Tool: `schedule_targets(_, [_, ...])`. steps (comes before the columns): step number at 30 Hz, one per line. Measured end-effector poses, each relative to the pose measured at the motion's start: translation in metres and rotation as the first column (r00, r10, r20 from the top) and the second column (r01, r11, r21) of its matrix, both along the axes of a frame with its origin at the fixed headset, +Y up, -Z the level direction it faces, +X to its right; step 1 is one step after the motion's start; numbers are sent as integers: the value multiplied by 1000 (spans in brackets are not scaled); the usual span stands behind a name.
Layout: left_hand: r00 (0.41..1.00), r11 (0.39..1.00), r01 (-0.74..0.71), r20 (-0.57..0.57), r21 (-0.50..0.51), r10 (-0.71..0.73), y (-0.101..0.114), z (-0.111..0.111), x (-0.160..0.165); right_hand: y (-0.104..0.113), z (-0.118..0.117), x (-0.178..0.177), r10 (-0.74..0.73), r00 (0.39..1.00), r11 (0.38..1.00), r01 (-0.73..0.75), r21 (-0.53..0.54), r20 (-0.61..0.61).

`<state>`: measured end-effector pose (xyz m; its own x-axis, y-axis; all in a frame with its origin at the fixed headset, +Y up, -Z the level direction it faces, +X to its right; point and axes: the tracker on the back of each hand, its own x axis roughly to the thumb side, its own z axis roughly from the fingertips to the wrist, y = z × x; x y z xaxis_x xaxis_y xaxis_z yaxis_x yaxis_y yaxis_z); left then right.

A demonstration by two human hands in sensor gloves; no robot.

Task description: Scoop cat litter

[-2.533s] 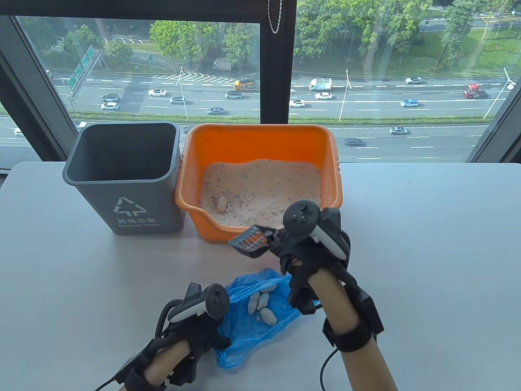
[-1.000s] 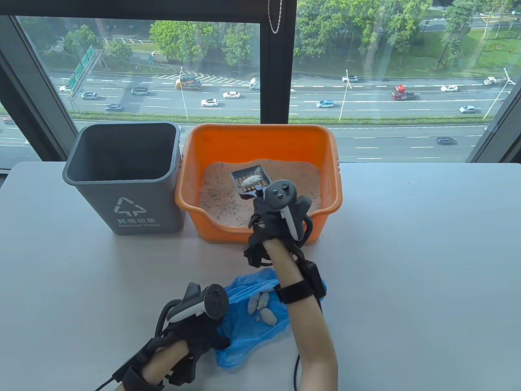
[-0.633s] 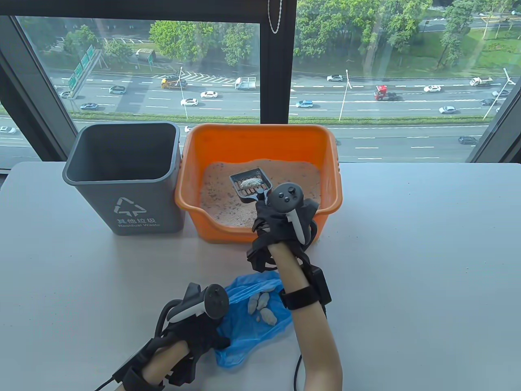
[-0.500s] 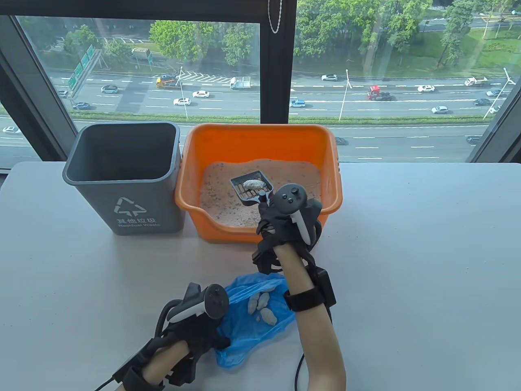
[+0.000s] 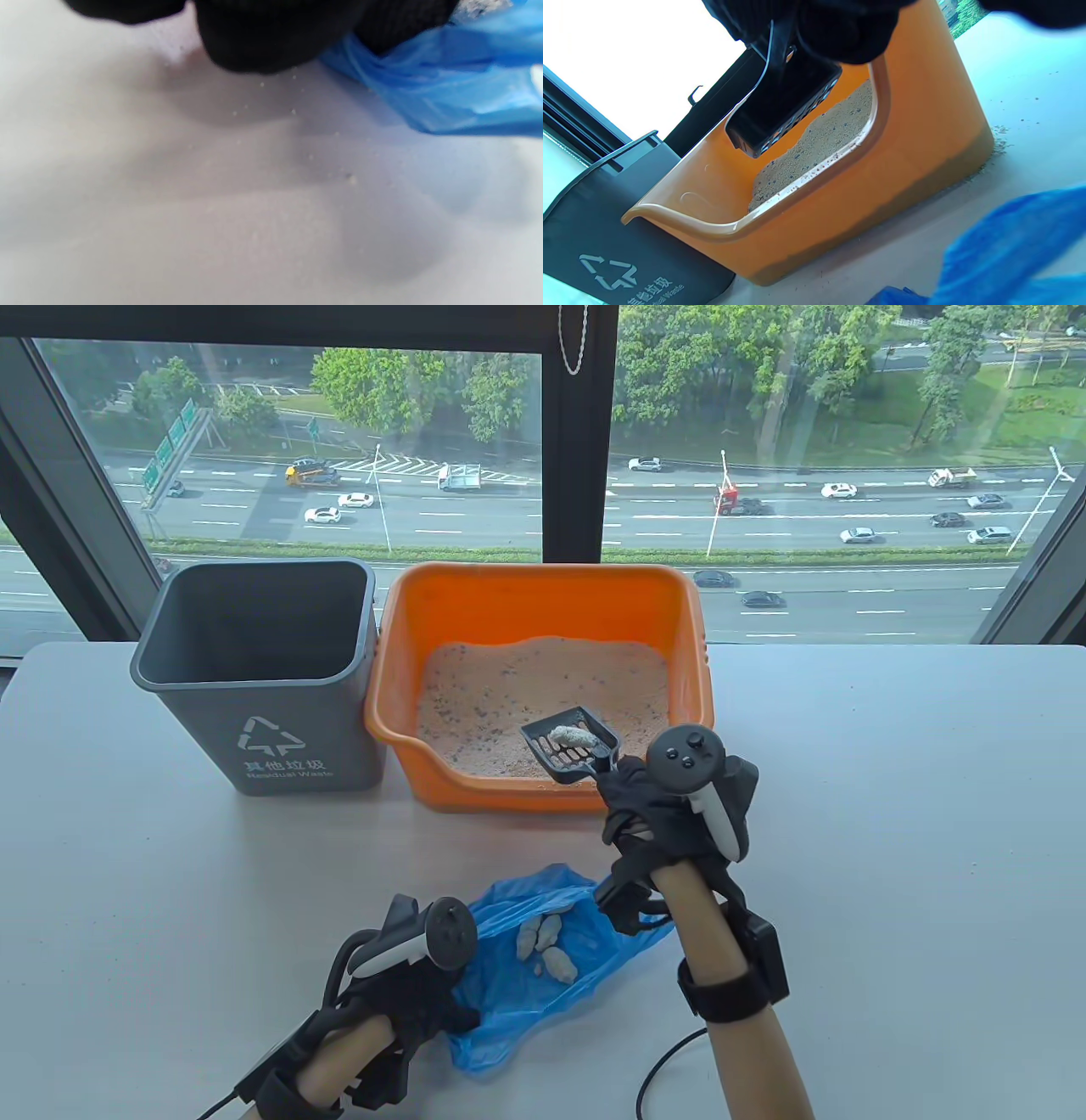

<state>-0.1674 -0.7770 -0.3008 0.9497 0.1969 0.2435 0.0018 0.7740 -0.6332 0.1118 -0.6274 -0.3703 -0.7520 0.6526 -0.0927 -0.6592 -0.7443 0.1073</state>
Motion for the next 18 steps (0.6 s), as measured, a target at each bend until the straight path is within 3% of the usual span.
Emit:
schedule_targets(7, [1000, 1000, 3, -5, -1, -3, 0, 0, 0, 11, 80, 28, 22, 970, 988, -58, -145, -242])
schedule_targets(11, [1000, 1000, 1, -6, -3, -1, 0, 0, 0, 3, 105, 31, 51, 932, 960, -145, -239, -360])
schedule_targets(14, [1000, 1000, 4, -5, -3, -4, 0, 0, 0, -10, 108, 21, 105, 914, 941, -219, -257, -392])
schedule_targets(18, [1000, 1000, 5, -6, -3, -5, 0, 0, 0, -21, 91, -9, 209, 887, 918, -323, -229, -411])
